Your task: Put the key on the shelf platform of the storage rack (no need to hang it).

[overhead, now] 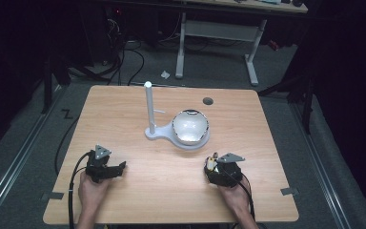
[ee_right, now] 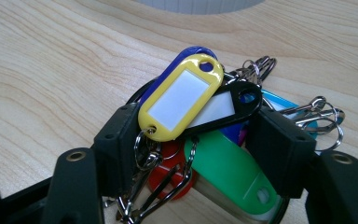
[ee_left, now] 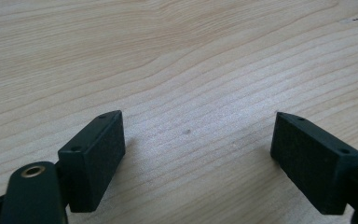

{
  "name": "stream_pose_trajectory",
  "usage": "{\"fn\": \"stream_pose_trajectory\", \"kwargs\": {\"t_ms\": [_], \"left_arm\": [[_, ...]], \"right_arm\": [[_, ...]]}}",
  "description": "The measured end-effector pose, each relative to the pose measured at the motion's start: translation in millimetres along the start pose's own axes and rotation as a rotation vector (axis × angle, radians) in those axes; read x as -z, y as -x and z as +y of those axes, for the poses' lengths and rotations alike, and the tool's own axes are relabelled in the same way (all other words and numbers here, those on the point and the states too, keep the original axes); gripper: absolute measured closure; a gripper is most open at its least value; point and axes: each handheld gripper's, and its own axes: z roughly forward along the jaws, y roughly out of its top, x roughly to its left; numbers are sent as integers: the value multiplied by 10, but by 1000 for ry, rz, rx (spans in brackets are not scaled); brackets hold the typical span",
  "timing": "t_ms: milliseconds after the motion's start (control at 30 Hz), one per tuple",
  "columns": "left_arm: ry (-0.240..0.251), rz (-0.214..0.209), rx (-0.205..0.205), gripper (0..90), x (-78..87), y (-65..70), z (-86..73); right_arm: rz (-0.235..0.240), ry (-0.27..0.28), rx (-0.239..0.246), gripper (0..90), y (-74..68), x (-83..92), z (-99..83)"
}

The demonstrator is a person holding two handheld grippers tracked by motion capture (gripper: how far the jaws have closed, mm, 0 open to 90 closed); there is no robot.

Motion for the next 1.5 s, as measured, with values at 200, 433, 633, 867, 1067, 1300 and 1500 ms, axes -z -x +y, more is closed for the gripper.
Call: {"fn": "stream_pose_trajectory", "kwargs": {"t_ms": [200,433,633,867,1067,1300,1500], "left_arm": [[0,0,0,179,0,0,0],[0,0,1,179,0,1,0],[0,0,1,179,0,0,0],[0,0,0,179,0,0,0],[0,0,1,179,0,1,0],[1,0,0,179,-1,0,1],[1,1,2,179,-1,1,0]], "right_arm": [[14,5,12,545,48,31,-16],[19,6,31,652,58,50,-27],[25,7,38,655,62,60,-36],[24,11,61,661,63,67,-43],[19,10,69,667,53,80,-52],[23,16,92,695,49,103,-66],[20,29,103,695,49,140,-70]]}}
